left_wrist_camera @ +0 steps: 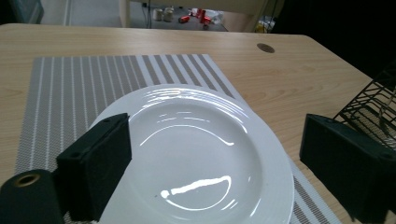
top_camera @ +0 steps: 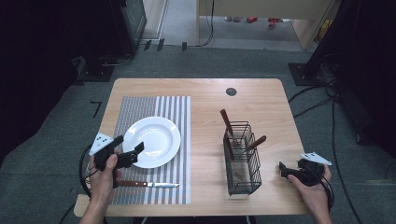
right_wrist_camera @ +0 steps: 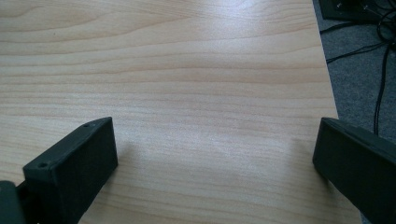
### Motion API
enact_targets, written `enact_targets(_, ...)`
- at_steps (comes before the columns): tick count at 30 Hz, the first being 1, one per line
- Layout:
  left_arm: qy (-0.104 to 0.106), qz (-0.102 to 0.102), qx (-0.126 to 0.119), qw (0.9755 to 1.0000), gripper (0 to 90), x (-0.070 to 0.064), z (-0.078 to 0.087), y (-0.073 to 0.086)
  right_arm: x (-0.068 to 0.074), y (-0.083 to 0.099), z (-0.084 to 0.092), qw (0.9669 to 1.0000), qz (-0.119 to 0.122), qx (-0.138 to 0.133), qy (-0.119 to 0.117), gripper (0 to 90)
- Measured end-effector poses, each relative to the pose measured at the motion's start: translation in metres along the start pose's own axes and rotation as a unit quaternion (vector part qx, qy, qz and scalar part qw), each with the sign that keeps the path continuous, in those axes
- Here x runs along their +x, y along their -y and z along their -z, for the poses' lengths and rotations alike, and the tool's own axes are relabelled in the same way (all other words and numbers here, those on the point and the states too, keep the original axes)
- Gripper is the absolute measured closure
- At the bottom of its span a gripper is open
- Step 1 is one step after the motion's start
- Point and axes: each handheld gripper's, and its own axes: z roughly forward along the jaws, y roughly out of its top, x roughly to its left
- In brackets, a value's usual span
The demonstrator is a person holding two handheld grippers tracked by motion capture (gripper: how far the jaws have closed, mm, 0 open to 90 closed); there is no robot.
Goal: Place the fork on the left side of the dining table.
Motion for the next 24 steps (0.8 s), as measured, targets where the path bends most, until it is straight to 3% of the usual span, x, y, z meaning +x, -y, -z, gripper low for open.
enact_targets(5,0.011,-0.007,0.004,0.9999,6.5,-0.017,-0.011,-0.012,0.0,0.0,0.0,1.0,0.0,0.0,0.0,0.0)
enact_targets(7,0.024,-0.005,0.005,0.9997,2.6,-0.024,-0.017,-0.018,0.0,0.0,0.0,1.0,0.0,0.0,0.0,0.0)
enact_targets(13,0.05,-0.013,0.012,0.9986,2.6,-0.047,-0.037,-0.029,0.0,0.0,0.0,1.0,0.0,0.0,0.0,0.0)
enact_targets(18,0.067,-0.006,0.01,0.9977,2.6,-0.062,-0.054,-0.041,0.0,0.0,0.0,1.0,0.0,0.0,0.0,0.0)
enact_targets(24,0.082,-0.025,0.022,0.9961,2.8,-0.088,-0.076,-0.051,0.0,0.0,0.0,1.0,0.0,-0.001,0.0,0.0)
